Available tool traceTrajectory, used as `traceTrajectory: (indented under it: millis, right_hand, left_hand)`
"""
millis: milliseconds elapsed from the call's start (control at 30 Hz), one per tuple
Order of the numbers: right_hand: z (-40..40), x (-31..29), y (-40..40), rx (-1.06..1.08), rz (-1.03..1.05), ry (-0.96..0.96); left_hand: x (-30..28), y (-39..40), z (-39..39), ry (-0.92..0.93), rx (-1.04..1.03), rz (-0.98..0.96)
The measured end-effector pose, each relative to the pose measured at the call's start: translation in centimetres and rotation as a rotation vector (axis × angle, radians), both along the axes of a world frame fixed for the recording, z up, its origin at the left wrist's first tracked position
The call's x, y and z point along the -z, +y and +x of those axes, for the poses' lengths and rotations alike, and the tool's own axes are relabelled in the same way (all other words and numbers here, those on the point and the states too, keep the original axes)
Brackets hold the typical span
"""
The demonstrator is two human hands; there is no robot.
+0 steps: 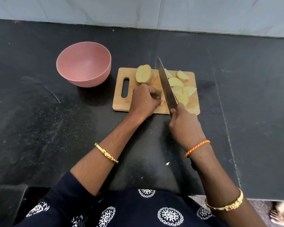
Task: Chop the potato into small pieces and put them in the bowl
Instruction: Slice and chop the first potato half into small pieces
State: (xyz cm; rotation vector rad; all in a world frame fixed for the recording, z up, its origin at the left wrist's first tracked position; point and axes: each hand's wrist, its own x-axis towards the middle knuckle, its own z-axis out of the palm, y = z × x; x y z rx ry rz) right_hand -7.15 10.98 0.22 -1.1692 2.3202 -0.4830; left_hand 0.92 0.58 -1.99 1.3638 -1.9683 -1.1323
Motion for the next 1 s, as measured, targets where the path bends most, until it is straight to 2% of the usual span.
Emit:
traceTrajectory:
  millis: [300, 733, 900, 1000]
  right_hand:
    - [-0.3, 0.1, 0.1, -0.032, 0.009, -0.044]
    - [-0.7, 0.0, 1.4, -0.076, 0.177, -0.034]
    - [-2.1, -1.3, 2.6, -0.070, 0.024, -0.092]
    - [-3.0, -1.4, 2.5, -0.034, -0.010, -0.150]
  left_hand:
    - [-0.2, -0.3, 0.2, 0.000, 0.012, 0.027]
    - [-0.4, -1.0, 0.6, 0.017, 0.050, 0.096]
    - [-0.4, -1.3, 1.1, 0.025, 0.081, 0.135]
    - [-0.8, -1.5, 1.1, -0.092, 0.145, 0.019]
